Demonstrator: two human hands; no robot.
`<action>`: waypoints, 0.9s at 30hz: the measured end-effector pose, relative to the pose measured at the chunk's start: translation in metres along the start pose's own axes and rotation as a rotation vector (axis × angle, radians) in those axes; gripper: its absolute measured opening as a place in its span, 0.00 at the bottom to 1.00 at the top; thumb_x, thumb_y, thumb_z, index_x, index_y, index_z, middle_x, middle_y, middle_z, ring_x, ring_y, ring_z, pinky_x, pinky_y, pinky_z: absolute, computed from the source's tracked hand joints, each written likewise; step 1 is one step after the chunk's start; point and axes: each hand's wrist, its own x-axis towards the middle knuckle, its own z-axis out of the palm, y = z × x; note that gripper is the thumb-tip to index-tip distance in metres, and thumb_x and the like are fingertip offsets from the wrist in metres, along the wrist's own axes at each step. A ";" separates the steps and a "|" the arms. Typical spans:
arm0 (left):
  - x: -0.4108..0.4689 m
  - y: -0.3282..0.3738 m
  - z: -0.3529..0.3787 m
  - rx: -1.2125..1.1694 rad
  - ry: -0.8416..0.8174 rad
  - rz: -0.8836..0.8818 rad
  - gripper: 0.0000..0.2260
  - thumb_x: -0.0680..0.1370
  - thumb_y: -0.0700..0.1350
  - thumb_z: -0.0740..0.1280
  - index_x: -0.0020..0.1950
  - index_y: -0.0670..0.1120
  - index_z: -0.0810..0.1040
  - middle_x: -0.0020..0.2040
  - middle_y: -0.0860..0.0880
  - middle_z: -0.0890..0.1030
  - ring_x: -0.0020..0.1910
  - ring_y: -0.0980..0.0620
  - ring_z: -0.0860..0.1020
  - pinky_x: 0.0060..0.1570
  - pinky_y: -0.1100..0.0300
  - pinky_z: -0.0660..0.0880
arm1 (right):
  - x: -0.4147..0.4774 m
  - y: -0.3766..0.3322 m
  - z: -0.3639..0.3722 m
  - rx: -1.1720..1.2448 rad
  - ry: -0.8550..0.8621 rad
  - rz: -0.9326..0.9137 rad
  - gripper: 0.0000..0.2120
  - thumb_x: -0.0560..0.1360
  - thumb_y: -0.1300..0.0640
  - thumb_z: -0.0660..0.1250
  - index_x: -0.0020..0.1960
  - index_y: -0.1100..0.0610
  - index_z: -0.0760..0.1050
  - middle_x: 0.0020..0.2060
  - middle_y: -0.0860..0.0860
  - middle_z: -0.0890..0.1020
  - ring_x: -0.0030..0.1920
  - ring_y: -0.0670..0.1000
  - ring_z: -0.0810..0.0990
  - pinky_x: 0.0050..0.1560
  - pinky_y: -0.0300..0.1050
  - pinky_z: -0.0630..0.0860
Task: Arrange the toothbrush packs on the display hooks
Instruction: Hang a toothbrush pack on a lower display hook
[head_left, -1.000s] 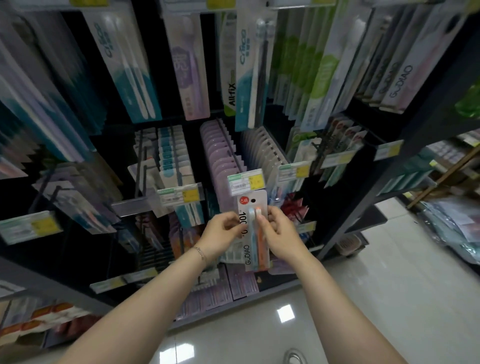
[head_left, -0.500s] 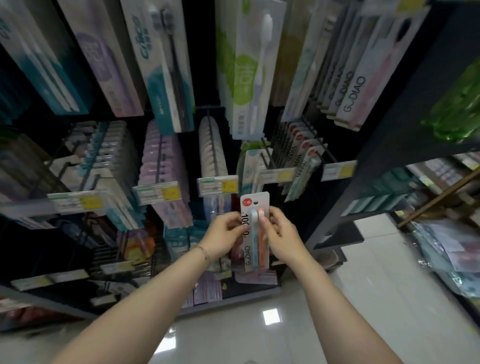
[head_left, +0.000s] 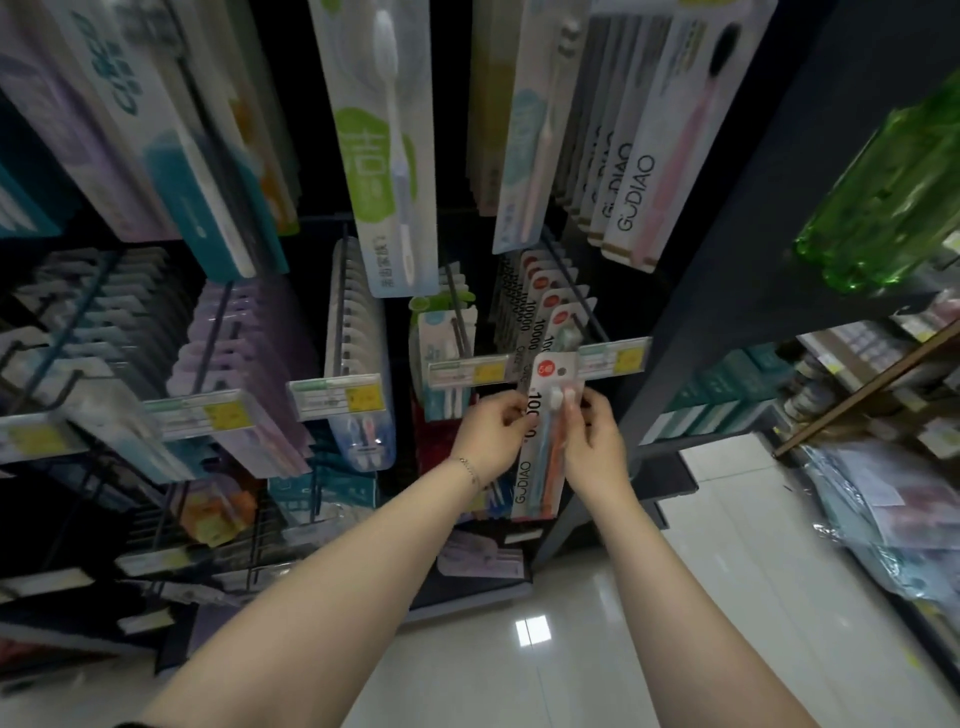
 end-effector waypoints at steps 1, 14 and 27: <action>0.006 0.002 0.004 0.010 0.004 -0.005 0.04 0.78 0.44 0.67 0.50 0.47 0.80 0.45 0.50 0.82 0.45 0.52 0.80 0.49 0.57 0.77 | 0.004 0.001 -0.003 0.011 0.027 -0.005 0.17 0.82 0.45 0.55 0.66 0.52 0.68 0.53 0.47 0.78 0.51 0.47 0.75 0.50 0.42 0.70; 0.025 0.025 0.020 0.006 -0.025 0.024 0.06 0.78 0.45 0.67 0.51 0.44 0.80 0.47 0.47 0.83 0.47 0.50 0.80 0.53 0.51 0.79 | 0.031 0.016 -0.015 0.068 0.164 -0.081 0.07 0.82 0.54 0.57 0.53 0.47 0.73 0.50 0.49 0.81 0.53 0.50 0.78 0.56 0.51 0.75; 0.021 0.036 0.020 -0.175 -0.042 0.083 0.06 0.79 0.47 0.66 0.49 0.45 0.79 0.45 0.47 0.83 0.46 0.51 0.81 0.51 0.55 0.78 | 0.033 0.007 -0.029 0.079 0.141 -0.046 0.14 0.82 0.55 0.58 0.38 0.47 0.74 0.35 0.45 0.78 0.38 0.44 0.74 0.40 0.43 0.71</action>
